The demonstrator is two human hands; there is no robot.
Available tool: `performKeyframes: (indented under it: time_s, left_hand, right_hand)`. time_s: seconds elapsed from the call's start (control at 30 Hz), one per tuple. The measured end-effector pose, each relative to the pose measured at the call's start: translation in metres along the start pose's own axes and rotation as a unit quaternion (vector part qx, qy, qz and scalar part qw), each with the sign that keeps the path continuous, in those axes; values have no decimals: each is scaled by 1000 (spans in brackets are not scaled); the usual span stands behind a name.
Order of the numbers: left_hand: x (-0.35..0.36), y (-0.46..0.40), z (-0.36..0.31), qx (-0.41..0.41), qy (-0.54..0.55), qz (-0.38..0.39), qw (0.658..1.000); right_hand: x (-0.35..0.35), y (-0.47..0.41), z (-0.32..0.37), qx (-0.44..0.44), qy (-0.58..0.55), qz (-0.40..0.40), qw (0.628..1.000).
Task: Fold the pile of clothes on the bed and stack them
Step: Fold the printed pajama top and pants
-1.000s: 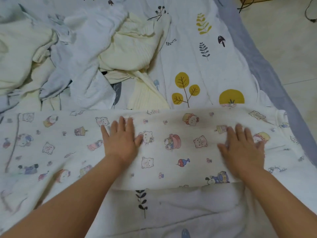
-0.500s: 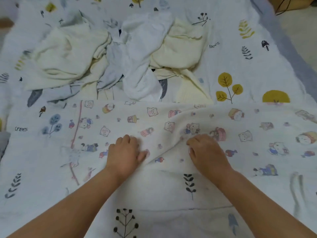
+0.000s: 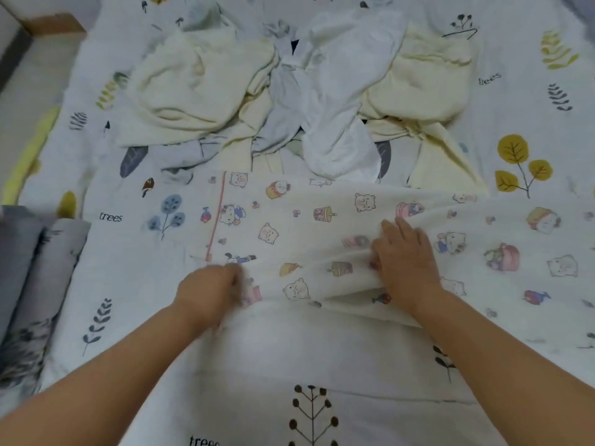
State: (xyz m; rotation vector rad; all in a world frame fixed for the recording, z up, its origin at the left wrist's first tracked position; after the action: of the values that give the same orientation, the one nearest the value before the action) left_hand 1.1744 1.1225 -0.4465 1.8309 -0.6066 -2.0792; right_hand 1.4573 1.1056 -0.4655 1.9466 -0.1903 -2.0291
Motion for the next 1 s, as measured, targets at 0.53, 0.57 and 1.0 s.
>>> performKeyframes:
  time_s: [0.53, 0.57, 1.0]
  left_hand:
    - [-63, -120, 42, -134, 281, -109, 944]
    - [-49, -122, 42, -145, 286, -83, 944]
    - [-47, -119, 68, -184, 361, -272, 873]
  right_hand:
    - [-40, -63, -45, 176, -105, -114, 972]
    - [-37, -63, -47, 172, -96, -122, 973]
    - [-57, -81, -46, 162, -108, -231, 953]
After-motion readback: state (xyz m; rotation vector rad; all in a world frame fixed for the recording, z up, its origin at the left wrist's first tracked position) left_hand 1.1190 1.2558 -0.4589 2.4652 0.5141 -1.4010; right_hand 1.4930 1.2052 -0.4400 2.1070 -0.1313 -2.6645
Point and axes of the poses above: each hand's wrist, its own y-axis away from the middle knuckle, its own x-axis out of the palm, z = x × y, the point moved 6 cm from there along -y, towards the middle knuckle, and after that the axes turned 6 degrees about -x, right-handed, at the moved point
